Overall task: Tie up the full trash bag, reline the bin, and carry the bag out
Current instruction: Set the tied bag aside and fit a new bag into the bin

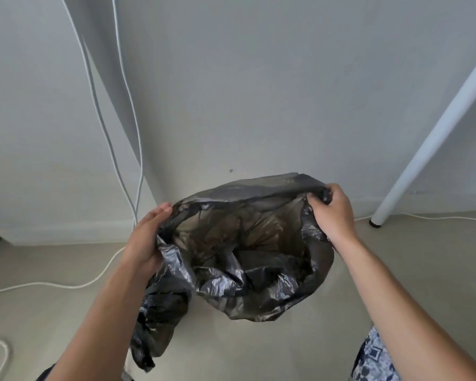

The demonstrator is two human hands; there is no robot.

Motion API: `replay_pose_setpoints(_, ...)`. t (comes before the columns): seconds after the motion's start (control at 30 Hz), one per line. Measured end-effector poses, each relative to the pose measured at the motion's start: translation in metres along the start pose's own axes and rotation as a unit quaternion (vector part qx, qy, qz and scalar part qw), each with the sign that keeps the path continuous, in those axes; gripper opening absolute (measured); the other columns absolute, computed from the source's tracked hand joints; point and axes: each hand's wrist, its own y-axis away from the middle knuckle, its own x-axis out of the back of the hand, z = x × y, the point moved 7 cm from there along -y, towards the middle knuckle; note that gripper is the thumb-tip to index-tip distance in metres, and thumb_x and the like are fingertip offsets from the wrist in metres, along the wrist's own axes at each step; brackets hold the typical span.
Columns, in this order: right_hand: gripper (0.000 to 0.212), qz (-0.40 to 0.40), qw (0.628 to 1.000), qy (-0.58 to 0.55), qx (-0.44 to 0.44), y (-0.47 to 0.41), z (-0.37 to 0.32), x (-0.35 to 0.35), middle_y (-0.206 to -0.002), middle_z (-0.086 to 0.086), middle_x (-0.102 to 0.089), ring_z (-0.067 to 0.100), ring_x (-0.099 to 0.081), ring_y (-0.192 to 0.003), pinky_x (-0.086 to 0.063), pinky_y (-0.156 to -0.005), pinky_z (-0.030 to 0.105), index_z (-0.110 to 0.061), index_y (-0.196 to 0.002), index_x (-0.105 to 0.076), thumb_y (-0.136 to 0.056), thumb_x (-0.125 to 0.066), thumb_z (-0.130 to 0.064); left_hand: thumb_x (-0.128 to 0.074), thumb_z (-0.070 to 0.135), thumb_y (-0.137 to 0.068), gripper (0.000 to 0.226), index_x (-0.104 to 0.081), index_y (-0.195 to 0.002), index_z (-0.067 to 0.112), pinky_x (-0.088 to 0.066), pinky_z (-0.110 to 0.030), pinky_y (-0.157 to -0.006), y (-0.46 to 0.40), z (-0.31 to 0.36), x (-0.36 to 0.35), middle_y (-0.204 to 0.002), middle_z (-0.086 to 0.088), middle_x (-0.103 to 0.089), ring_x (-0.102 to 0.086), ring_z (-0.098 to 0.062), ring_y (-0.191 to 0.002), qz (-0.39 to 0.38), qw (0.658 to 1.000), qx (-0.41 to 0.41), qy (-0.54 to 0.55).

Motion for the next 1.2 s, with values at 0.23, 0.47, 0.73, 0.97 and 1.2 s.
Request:
replay_pose_setpoints(0.23,0.03,-0.076,0.992,0.061,-0.082,-0.006,0.021,-0.027,-0.096,0.002,-0.067,0.024,-0.062,-0.089,-0.047,-0.076,0.031,-0.015,-0.103,-0.065,-0.082,-0.071,-0.036,-0.049,0.011,-0.095,0.036,-0.051,-0.13,0.001,-0.055,-0.042,-0.092,-0.024,-0.024,0.002,-0.121,-0.021,-0.058,-0.063,-0.027,-0.098,-0.007,0.998,0.067,0.001)
replay_pose_setpoints(0.47,0.023,-0.086,0.981,0.065,-0.16,-0.013,0.035,-0.021,-0.083,0.007,-0.072,0.024,-0.064,-0.073,-0.049,-0.068,0.031,-0.015,-0.071,-0.067,-0.079,-0.071,-0.036,-0.042,0.007,-0.093,0.029,-0.068,-0.078,0.004,-0.059,-0.027,-0.055,-0.025,-0.049,0.007,-0.064,-0.008,-0.07,-0.068,-0.018,-0.056,0.032,0.992,0.114,-0.043)
replay_pose_setpoints(0.73,0.032,-0.3,0.866,-0.218,-0.336,0.003,0.05,-0.018,-0.076,0.015,-0.075,0.03,-0.074,-0.063,-0.06,-0.059,0.038,-0.007,-0.073,-0.076,-0.07,-0.072,-0.038,-0.056,0.024,-0.092,0.021,-0.068,-0.089,0.007,-0.05,-0.039,-0.09,-0.025,-0.053,-0.001,-0.078,-0.009,-0.074,-0.068,-0.023,-0.076,-0.003,0.988,0.136,-0.076)
replay_pose_setpoints(0.97,0.051,-0.262,0.866,-0.246,-0.348,-0.002,0.063,-0.018,-0.095,0.016,-0.078,0.029,-0.076,-0.08,-0.062,-0.067,0.039,-0.009,-0.093,-0.079,-0.082,-0.067,-0.058,-0.049,0.022,-0.094,0.023,-0.063,-0.097,0.006,-0.045,-0.041,-0.097,-0.027,-0.055,-0.004,-0.093,-0.013,-0.065,-0.063,-0.025,-0.084,-0.018,0.988,0.133,-0.077)
replay_pose_setpoints(1.2,0.03,-0.241,0.873,-0.303,-0.296,-0.004,0.061,-0.033,-0.074,0.012,-0.077,0.024,-0.076,-0.064,-0.059,-0.051,0.032,-0.009,-0.068,-0.078,-0.093,-0.061,-0.014,-0.041,0.024,-0.096,0.03,-0.06,-0.109,0.005,-0.03,-0.046,-0.113,-0.026,-0.049,-0.003,-0.114,-0.019,-0.057,-0.052,-0.031,-0.109,-0.039,0.988,0.145,-0.04)
